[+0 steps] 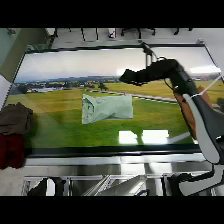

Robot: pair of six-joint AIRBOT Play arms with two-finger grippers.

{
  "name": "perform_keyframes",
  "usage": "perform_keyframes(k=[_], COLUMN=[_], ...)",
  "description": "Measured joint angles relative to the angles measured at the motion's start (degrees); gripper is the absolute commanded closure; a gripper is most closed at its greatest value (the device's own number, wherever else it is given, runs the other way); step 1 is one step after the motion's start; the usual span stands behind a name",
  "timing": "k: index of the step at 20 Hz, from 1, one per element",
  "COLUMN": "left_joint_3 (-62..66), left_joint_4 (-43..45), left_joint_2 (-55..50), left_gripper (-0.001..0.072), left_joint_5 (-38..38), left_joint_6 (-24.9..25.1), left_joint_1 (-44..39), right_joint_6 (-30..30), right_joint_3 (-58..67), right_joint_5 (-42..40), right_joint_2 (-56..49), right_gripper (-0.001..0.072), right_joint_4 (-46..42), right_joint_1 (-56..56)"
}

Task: Fold the shirts.

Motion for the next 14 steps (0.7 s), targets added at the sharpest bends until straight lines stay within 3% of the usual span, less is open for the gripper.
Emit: perform_keyframes(k=[6,14], left_joint_3=[5.40,7.41], left_joint_4=[-0.13,-0.13], left_joint_2=[-6.67,-11.19], left_gripper=[0.0687,0.0687], left_joint_5=[4.55,9.05], left_joint_6=[0.15,-0.02], left_joint_1=[0.11,0.13], right_joint_6=[1.77,-0.24], right_joint_3=[-5.60,-7.37], right_joint_5=[-6.62,-6.01], right_joint_2=[-3.87,-15.80], right_gripper=[0.0103,0.0107], right_joint_4=[-1.99,5.77], right_joint_1=[-7.80,-3.02])
